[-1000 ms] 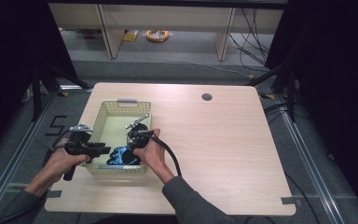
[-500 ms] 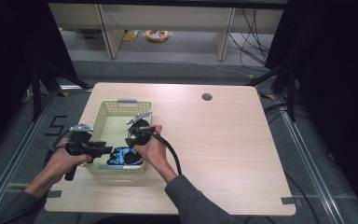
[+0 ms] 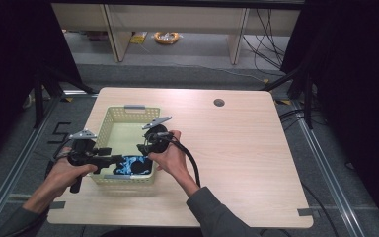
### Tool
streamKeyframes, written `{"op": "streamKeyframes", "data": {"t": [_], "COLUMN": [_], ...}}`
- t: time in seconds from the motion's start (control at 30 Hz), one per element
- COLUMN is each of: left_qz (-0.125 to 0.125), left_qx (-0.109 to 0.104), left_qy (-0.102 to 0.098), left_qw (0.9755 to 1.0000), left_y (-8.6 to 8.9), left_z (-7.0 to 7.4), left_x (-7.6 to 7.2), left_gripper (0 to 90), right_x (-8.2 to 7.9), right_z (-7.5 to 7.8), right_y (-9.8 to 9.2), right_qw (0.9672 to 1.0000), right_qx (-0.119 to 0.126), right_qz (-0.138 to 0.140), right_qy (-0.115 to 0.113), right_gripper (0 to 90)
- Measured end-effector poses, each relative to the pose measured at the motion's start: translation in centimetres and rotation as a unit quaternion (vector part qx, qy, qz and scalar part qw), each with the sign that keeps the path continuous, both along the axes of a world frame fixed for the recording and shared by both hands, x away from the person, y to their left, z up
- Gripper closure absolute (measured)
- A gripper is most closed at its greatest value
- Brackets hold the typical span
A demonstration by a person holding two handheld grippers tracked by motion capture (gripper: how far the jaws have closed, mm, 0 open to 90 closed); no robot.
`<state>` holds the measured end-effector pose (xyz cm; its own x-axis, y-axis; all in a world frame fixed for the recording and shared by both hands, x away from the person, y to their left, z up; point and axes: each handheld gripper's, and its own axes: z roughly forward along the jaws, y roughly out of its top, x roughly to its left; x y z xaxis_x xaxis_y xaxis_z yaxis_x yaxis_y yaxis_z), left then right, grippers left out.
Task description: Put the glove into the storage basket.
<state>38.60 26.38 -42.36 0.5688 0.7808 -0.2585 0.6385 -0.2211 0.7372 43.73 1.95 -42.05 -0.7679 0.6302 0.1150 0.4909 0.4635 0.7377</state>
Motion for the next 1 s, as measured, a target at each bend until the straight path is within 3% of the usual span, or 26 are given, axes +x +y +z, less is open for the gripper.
{"op": "streamKeyframes", "data": {"t": [0.07,0.1,0.13,0.17,0.23,0.3,0.37,0.4,0.47,0.67,0.73,0.83,1.0], "left_qz": [-0.001,-0.006,0.004,0.004,0.001,-0.01,-0.014,-0.01,-0.016,-0.019,-0.026,-0.028,-0.037], "left_qx": [-0.008,-0.001,-0.01,-0.01,-0.01,-0.008,-0.003,-0.014,-0.015,-0.025,-0.024,-0.031,-0.031], "left_qy": [0.002,0.002,-0.003,-0.003,0.001,-0.002,-0.004,-0.006,-0.006,-0.017,-0.012,-0.023,-0.021], "left_qw": [1.0,1.0,0.9999,0.9999,0.9999,0.9999,0.9999,0.9998,0.9997,0.9994,0.9993,0.9989,0.9986], "left_y": [-0.2,-0.2,-0.5,-0.5,-0.7,-0.9,-0.9,-1.2,-1.4,-2.3,-2.3,-2.9,-3.4], "left_z": [0.1,0.1,0.0,0.0,0.1,0.3,0.3,0.3,0.4,0.8,0.9,1.1,1.2], "left_x": [-0.2,-0.2,-0.4,-0.4,-0.7,-1.1,-1.3,-1.5,-1.8,-2.6,-2.7,-3.2,-3.5], "left_gripper": [38.6,37.6,36.6,35.8,35.0,33.7,33.5,33.5,33.0,32.5,32.2,31.4,30.1], "right_x": [-0.1,-0.3,-0.5,-0.5,-0.8,-1.1,-1.1,-1.4,-1.6,-2.4,-2.7,-3.0,-3.3], "right_z": [0.1,0.1,0.3,0.3,0.2,0.7,0.5,0.7,0.9,1.1,1.2,1.2,1.1], "right_y": [-0.3,-0.3,-0.8,-1.0,-1.0,-2.0,-2.1,-2.4,-3.2,-5.6,-6.4,-7.5,-8.8], "right_qw": [1.0,0.9999,0.9999,0.9999,0.9998,0.9999,0.9997,0.9999,0.9998,0.9995,0.9994,0.9994,0.9991], "right_qx": [0.0,0.007,0.01,0.009,0.016,0.006,0.018,0.011,0.015,0.03,0.03,0.033,0.039], "right_qz": [0.008,-0.006,-0.001,0.007,-0.007,0.011,0.01,0.009,0.013,0.004,0.004,-0.001,-0.009], "right_qy": [-0.005,-0.006,-0.001,-0.01,-0.007,-0.001,-0.014,-0.004,-0.009,-0.012,-0.016,-0.014,-0.017], "right_gripper": [51.6,50.7,50.2,50.0,49.6,49.2,49.0,48.6,48.0,46.8,46.4,46.1,45.2]}}
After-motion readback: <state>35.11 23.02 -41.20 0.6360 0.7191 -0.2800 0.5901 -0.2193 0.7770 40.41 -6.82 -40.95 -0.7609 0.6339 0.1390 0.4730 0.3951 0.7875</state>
